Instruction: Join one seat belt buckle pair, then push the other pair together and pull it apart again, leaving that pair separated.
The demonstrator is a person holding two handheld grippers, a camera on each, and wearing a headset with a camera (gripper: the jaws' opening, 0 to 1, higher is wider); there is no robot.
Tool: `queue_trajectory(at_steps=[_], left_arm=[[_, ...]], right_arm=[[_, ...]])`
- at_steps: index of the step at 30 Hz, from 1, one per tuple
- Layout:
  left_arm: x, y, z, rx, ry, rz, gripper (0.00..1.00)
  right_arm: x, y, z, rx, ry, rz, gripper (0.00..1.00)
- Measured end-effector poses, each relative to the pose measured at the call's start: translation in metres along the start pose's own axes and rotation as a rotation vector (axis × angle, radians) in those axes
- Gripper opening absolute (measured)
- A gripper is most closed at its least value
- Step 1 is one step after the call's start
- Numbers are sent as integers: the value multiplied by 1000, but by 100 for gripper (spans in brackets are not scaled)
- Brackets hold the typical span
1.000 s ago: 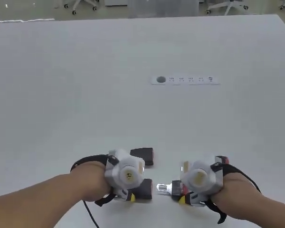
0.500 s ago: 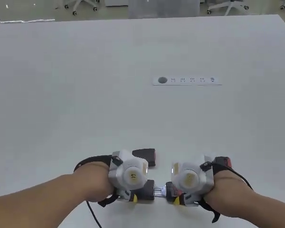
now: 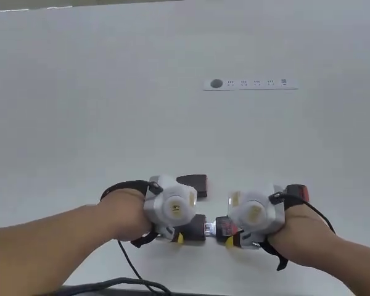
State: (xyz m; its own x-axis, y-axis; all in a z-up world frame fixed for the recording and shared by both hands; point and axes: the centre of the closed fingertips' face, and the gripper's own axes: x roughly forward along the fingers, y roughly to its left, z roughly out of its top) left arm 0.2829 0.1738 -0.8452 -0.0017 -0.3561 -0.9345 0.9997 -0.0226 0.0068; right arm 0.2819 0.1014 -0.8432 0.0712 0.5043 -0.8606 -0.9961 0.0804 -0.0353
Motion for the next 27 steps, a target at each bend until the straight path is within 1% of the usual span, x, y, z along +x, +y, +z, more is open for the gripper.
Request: queue_trajectory(at_steps=[3,7,10,13,14,15,16,19,27], left_arm=[[0,0,0,-1,-5,1,32],[0,0,0,5,0,1,32],[0,0,0,9,-1,0,32],[1,0,-1,12,10,-2,32],[0,0,0,13,8,-1,32],[0,0,0,14,6,-2,32],[0,-1,0,13,5,-1,32],[0,-1,0,16,5,-3,32],[0,0,0,17,12,-2,33]], right_arm=[[1,0,3,-15,-3,6,31],[3,0,6,-18,-11,12,31],[4,-1,7,8,-18,21,30],[7,1,12,8,-19,22,30],[11,3,11,5,-11,24,30],[12,3,11,3,-15,24,30],[8,1,11,1,-15,23,30],[5,-1,11,-3,-17,23,31],[6,0,9,-3,-24,26,31]])
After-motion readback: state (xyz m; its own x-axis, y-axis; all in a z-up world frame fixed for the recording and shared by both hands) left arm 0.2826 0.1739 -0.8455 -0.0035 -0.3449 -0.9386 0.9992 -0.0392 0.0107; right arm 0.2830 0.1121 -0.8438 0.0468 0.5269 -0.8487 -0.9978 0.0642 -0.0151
